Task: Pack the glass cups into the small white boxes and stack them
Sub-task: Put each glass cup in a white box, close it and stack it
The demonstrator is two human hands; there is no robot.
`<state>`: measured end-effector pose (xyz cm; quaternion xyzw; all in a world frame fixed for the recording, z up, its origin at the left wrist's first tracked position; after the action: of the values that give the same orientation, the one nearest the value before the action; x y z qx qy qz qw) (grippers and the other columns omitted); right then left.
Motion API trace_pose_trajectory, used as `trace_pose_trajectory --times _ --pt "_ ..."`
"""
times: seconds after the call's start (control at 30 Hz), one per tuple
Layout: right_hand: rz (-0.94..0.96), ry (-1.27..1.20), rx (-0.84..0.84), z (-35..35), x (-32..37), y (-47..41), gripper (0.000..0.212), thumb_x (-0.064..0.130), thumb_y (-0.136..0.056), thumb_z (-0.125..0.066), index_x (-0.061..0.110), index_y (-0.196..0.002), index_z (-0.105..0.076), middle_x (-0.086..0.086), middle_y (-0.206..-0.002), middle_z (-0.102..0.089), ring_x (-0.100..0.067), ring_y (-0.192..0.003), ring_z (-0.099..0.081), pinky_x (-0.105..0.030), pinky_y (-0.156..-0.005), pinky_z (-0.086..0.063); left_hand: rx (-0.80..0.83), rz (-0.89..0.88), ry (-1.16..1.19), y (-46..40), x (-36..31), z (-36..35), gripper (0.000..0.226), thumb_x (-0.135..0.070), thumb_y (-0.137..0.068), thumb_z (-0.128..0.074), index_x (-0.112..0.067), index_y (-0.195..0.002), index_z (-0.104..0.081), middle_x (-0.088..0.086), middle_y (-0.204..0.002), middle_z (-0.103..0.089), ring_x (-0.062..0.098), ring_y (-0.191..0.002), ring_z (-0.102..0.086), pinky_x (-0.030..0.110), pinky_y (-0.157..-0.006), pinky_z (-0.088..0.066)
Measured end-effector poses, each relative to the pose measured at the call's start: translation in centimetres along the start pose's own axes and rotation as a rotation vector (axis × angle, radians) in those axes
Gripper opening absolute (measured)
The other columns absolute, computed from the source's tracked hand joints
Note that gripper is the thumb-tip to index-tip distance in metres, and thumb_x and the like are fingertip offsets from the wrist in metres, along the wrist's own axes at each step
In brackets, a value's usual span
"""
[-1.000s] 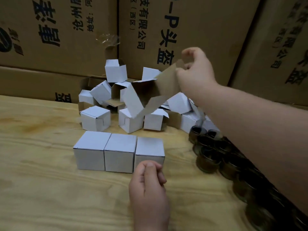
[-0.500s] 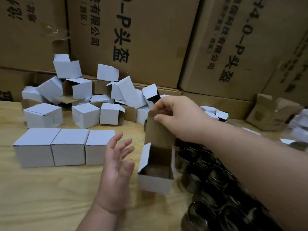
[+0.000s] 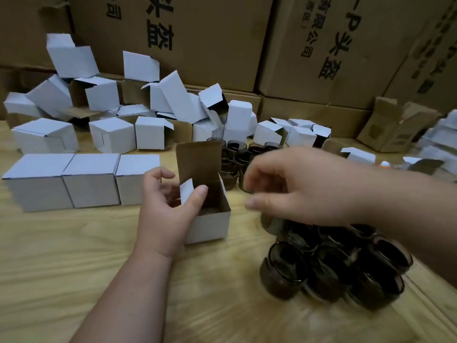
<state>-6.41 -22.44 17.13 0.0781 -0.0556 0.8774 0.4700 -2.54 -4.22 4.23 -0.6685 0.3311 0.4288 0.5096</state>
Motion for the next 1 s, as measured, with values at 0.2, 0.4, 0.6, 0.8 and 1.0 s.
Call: trace_pose_trajectory --times 0.2,0.4,0.6,0.8,1.0 --pt "0.041 0.452 0.403 -7.1 -2.7 5.2 0.101 0.094 -0.047 -0.055 0.062 -0.138 -0.024 0.03 -0.123 -0.05 -0.005 -0.125 -0.035 -0.047 -0.115 -0.012 0.015 0.017 -0.096 0.2 0.6 -0.4 0.032 -0.062 -0.071 -0.063 -0.05 -0.1 -0.061 -0.007 -0.11 -0.069 0.014 -0.102 -0.065 0.033 -0.086 -0.053" --pt "0.141 0.378 0.17 -7.4 -0.6 4.5 0.067 0.057 -0.079 -0.062 0.048 -0.139 -0.034 0.021 -0.109 -0.057 -0.003 -0.119 -0.046 -0.039 -0.117 0.018 0.029 0.03 -0.059 0.5 0.4 -0.3 0.038 -0.055 -0.087 -0.047 -0.039 -0.109 -0.073 -0.008 -0.114 -0.074 0.013 -0.114 -0.067 0.041 -0.099 -0.053" --pt "0.057 0.08 0.011 -8.1 0.9 1.3 0.049 0.036 -0.096 -0.06 0.042 -0.142 -0.045 0.022 -0.133 -0.049 -0.004 -0.123 -0.047 -0.026 -0.105 -0.043 0.017 0.033 -0.038 0.3 0.6 -0.3 0.033 -0.055 -0.087 -0.046 -0.039 -0.105 -0.069 -0.015 -0.105 -0.072 0.006 -0.104 -0.066 0.028 -0.085 -0.05" --pt "-0.126 -0.148 -0.402 -9.6 -0.6 -1.0 0.026 0.04 -0.093 -0.06 0.04 -0.118 -0.06 0.028 -0.122 -0.043 0.002 -0.119 -0.039 -0.02 -0.101 -0.039 -0.015 0.038 -0.108 0.1 0.7 0.2 0.035 -0.064 -0.073 -0.059 -0.051 -0.106 -0.06 -0.026 -0.101 -0.064 -0.003 -0.091 -0.061 0.011 -0.071 -0.047" --pt "-0.293 -0.428 -0.714 -12.1 -1.1 -0.9 0.017 0.038 -0.082 -0.057 0.043 -0.098 -0.057 0.023 -0.13 -0.04 0.001 -0.127 -0.038 -0.026 -0.107 -0.034 0.041 0.039 -0.29 0.3 1.1 -0.2 0.047 -0.054 -0.072 -0.071 -0.056 -0.116 -0.056 -0.02 -0.124 -0.059 -0.006 -0.108 -0.058 0.024 -0.086 -0.053"
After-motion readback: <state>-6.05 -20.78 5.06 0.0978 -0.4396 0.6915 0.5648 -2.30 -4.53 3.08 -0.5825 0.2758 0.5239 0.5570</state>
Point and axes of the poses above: each hand's wrist, its own y-axis away from the middle knuckle, its own z-axis out of the back of the hand, x = y × z, the point moved 9 cm from there along -y, towards the middle knuckle
